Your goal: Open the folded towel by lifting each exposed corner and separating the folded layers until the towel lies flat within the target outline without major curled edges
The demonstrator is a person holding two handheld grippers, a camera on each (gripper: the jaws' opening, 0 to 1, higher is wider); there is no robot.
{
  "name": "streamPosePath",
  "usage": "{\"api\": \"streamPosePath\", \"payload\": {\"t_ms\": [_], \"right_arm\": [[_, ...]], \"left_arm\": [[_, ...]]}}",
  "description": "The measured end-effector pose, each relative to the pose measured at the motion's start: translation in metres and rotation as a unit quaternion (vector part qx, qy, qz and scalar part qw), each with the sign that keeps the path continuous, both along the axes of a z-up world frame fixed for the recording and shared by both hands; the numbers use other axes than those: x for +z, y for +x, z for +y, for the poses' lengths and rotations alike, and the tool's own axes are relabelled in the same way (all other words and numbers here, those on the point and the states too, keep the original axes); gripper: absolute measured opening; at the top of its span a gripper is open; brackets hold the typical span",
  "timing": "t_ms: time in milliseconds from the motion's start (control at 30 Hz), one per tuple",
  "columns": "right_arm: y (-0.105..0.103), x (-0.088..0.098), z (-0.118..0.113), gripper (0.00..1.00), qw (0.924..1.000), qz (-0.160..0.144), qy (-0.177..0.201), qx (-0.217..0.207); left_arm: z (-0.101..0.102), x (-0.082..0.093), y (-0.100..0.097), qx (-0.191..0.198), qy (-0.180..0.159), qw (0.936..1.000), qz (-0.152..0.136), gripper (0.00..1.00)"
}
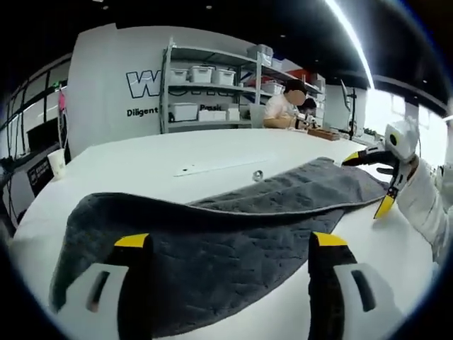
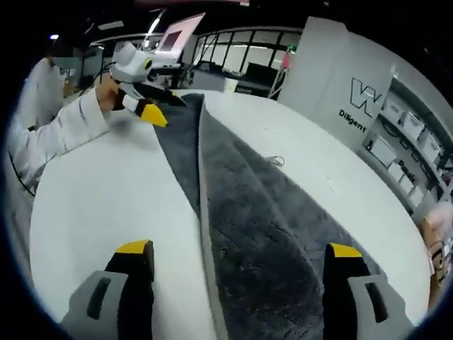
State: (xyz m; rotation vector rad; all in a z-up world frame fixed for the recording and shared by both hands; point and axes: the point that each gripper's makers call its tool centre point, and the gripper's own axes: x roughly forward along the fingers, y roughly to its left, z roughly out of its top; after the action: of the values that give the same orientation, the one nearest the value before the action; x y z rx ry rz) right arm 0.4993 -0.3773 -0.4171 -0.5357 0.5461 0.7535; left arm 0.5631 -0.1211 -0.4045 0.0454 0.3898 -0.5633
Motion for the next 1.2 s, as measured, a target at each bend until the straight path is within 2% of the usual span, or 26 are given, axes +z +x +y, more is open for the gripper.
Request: {"api": "streamPosePath", "payload": {"t_ms": [133, 233, 433, 467, 633, 733, 833, 900, 1000, 1200], "right_arm": [[-0.003, -0.002, 0.004, 0.99, 1.0, -0.001, -0.004, 0.007], [-0.002, -0.002, 0.004, 0.99, 1.0, 0.001, -0.004, 0.006], [-0.005, 0.0, 0.004, 0.99, 0.9999, -0.002, -0.009, 0.011], [-0.004, 0.0, 0.004, 0.99, 0.9999, -0.005, -0.009, 0.009], [-0.004, 0.001, 0.005, 0.98, 0.9999, -0.001, 0.001, 0.011], [-0.004, 0.002, 0.005, 0.98, 0.9999, -0.002, 0.002, 0.012], [-0.005, 0.005, 0.005, 0.98, 0.9999, -0.005, 0.006, 0.012], [-0.006, 0.005, 0.007, 0.98, 0.9998, -0.006, 0.007, 0.016], [-0.007, 0.007, 0.008, 0.98, 0.9998, -0.007, 0.011, 0.017], [-0.007, 0.011, 0.006, 0.97, 0.9997, -0.009, 0.018, 0.014]], "left_arm": [[-0.011, 0.001, 0.002, 0.011, -0.057, 0.9983, 0.01, 0.83], [-0.015, 0.003, 0.005, 0.025, -0.086, 0.9959, 0.011, 0.81], [-0.024, -0.002, 0.007, 0.033, -0.094, 0.9949, 0.013, 0.78], [-0.026, 0.002, 0.009, 0.04, -0.108, 0.9933, 0.01, 0.76], [-0.034, -0.003, 0.012, 0.052, -0.128, 0.9901, 0.022, 0.66], [-0.034, -0.003, 0.015, 0.064, -0.137, 0.9884, 0.02, 0.62], [-0.039, 0.0, 0.016, 0.059, -0.148, 0.987, 0.02, 0.53], [-0.042, -0.002, 0.019, 0.072, -0.152, 0.9856, 0.022, 0.5], [-0.041, -0.006, 0.023, 0.092, -0.152, 0.9837, 0.03, 0.52], [-0.036, -0.008, 0.028, 0.127, -0.166, 0.9771, 0.037, 0.39]]}}
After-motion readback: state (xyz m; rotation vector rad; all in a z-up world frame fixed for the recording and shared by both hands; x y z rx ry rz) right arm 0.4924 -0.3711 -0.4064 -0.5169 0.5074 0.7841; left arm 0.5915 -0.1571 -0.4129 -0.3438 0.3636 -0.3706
